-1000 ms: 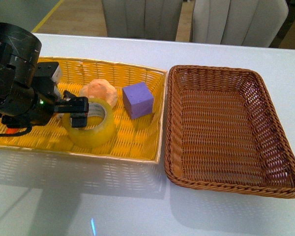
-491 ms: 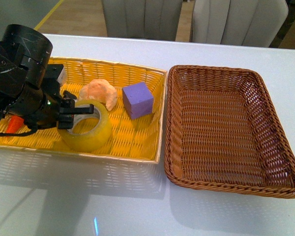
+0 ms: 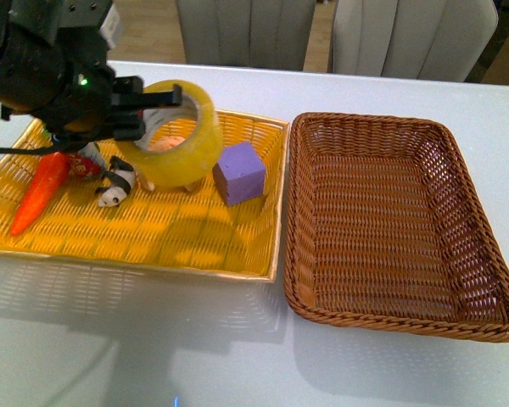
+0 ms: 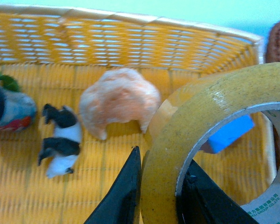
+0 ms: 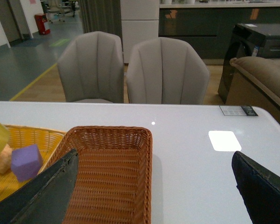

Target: Move tape to another basket

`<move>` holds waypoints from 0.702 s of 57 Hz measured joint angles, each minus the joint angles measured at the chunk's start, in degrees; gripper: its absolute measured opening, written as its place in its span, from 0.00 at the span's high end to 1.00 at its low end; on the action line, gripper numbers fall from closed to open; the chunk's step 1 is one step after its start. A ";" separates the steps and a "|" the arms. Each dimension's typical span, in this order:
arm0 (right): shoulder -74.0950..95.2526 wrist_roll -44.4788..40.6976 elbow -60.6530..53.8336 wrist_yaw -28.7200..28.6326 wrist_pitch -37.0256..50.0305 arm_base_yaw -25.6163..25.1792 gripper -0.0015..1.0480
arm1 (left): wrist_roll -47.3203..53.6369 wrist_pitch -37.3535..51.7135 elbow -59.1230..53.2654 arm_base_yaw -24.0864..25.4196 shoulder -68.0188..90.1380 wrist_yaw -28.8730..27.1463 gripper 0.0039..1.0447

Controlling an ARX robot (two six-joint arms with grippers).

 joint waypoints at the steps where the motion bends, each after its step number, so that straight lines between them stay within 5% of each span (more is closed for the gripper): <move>1: 0.00 -0.02 0.00 -0.02 0.00 0.00 0.09 | -0.04 -0.26 0.44 -0.37 0.11 0.00 0.85; 40: 0.00 0.00 0.00 -0.02 0.00 0.00 0.09 | -3.37 -10.12 21.16 -17.64 15.65 -1.22 0.85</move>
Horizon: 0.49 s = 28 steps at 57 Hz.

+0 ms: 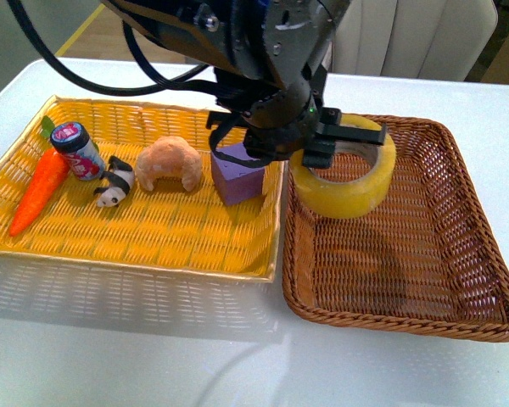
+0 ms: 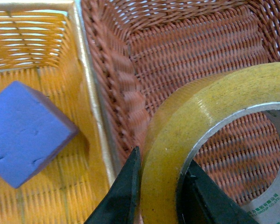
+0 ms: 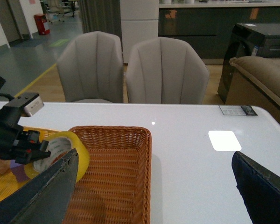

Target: Move tape to another basket

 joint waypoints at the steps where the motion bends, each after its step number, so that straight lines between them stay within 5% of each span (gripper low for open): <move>1: 0.00 0.00 0.00 0.00 0.00 0.00 0.09 | -0.02 -0.04 0.22 -0.15 0.20 -0.02 0.85; 28: 0.00 0.00 0.00 0.00 0.00 0.00 0.09 | -0.90 -3.02 6.82 -2.36 5.77 -0.50 0.85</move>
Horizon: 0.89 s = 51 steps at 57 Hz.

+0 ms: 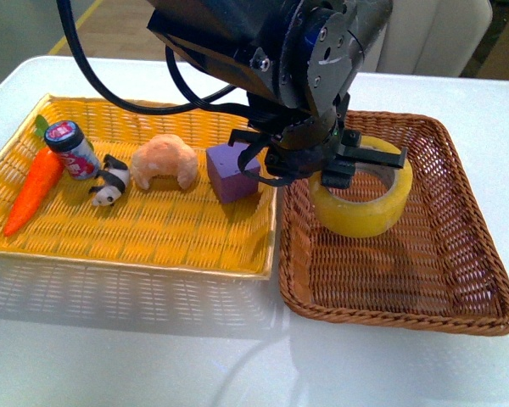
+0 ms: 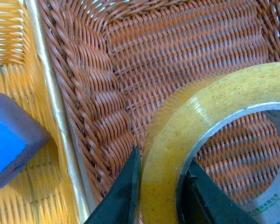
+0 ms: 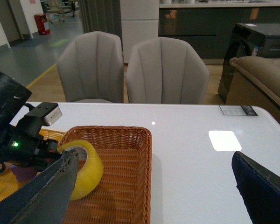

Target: Move tape to another basket

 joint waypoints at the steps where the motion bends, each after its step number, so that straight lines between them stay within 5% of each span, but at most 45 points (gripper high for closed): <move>1: 0.00 -0.02 0.00 0.00 0.00 0.00 0.09 | 0.02 -0.07 0.15 0.00 0.04 0.00 0.85; 6: 0.00 0.00 0.00 0.00 0.00 0.00 0.09 | -0.20 -0.46 0.66 -0.13 0.13 0.09 0.80; 33: 0.00 0.00 0.00 0.00 0.00 0.00 0.09 | -1.36 5.60 -6.67 -0.15 -3.89 0.94 0.08; 51: 0.00 0.00 0.00 0.02 0.00 0.00 0.09 | -1.36 19.71 -29.57 5.22 -25.16 2.32 0.08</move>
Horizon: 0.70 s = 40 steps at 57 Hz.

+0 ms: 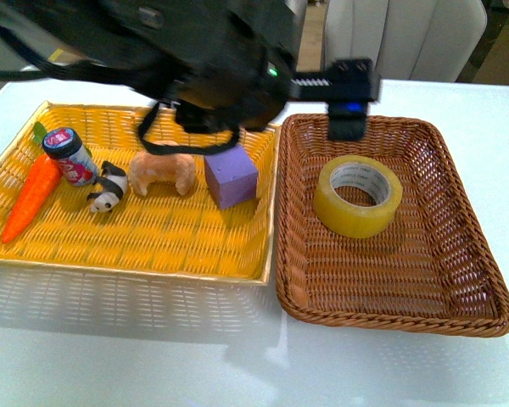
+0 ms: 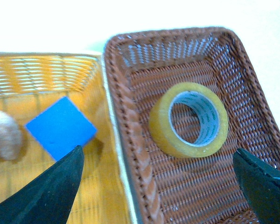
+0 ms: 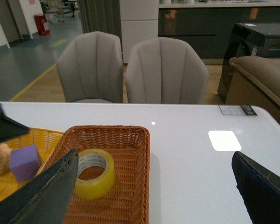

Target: Move tape to another basket

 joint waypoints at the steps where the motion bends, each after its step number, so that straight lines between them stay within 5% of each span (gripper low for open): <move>1: 0.00 0.00 0.00 0.00 0.00 0.00 0.09 | -0.15 0.85 -1.90 0.72 -1.90 0.17 0.08; 10: 0.02 -0.02 0.00 0.00 0.00 0.00 0.09 | -0.35 4.17 -16.68 6.80 -17.59 2.14 0.08; 14: 0.00 0.00 0.00 -0.24 0.00 0.00 0.09 | 7.63 28.65 -26.14 6.75 -18.82 -16.09 0.23; 17: 0.00 0.00 0.00 -0.20 0.00 0.00 0.09 | 10.99 39.76 -32.00 7.54 -19.78 -21.88 0.32; 25: 0.00 0.00 0.00 -0.02 0.00 0.00 0.09 | 15.34 55.04 -42.66 12.15 -25.53 -21.09 0.56; 40: 0.00 0.00 0.00 -0.02 0.00 0.00 0.09 | 16.63 53.48 -54.25 18.40 -37.18 -14.80 0.99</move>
